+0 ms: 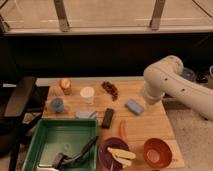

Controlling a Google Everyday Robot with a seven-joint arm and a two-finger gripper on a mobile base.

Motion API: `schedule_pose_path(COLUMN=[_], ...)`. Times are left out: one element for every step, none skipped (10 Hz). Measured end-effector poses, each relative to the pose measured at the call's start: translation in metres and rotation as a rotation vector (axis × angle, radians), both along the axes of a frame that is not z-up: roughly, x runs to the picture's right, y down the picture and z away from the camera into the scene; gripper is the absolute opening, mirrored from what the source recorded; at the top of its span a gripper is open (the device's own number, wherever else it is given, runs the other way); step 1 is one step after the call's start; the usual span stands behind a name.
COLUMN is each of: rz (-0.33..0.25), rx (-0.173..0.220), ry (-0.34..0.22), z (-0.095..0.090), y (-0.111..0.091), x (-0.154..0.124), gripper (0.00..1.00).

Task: Stack cups on top of each other

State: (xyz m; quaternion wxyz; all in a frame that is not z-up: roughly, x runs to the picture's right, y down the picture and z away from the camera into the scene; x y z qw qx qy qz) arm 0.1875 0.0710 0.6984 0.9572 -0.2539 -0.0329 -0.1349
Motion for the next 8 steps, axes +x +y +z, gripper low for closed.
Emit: schedule_pose_path(rz=[-0.026, -0.051, -0.079, -0.102, -0.117, -0.137, -0.161, -0.179], rx=[0.0, -0.003, -0.006, -0.01, -0.014, -0.017, -0.024, -0.028], ry=[-0.018, -0.036, -0.061, -0.087, -0.107, -0.13, -0.161, -0.179], z=[0.003, 0.006, 0.009, 0.012, 0.013, 0.014, 0.015, 0.015], y=[-0.006, -0.01, -0.015, -0.019, -0.021, -0.023, -0.025, -0.025], x=[-0.013, -0.028, -0.047, -0.066, -0.081, -0.098, -0.121, -0.136], gripper=[0.65, 0.65, 0.65, 0.65, 0.65, 0.65, 0.65, 0.65])
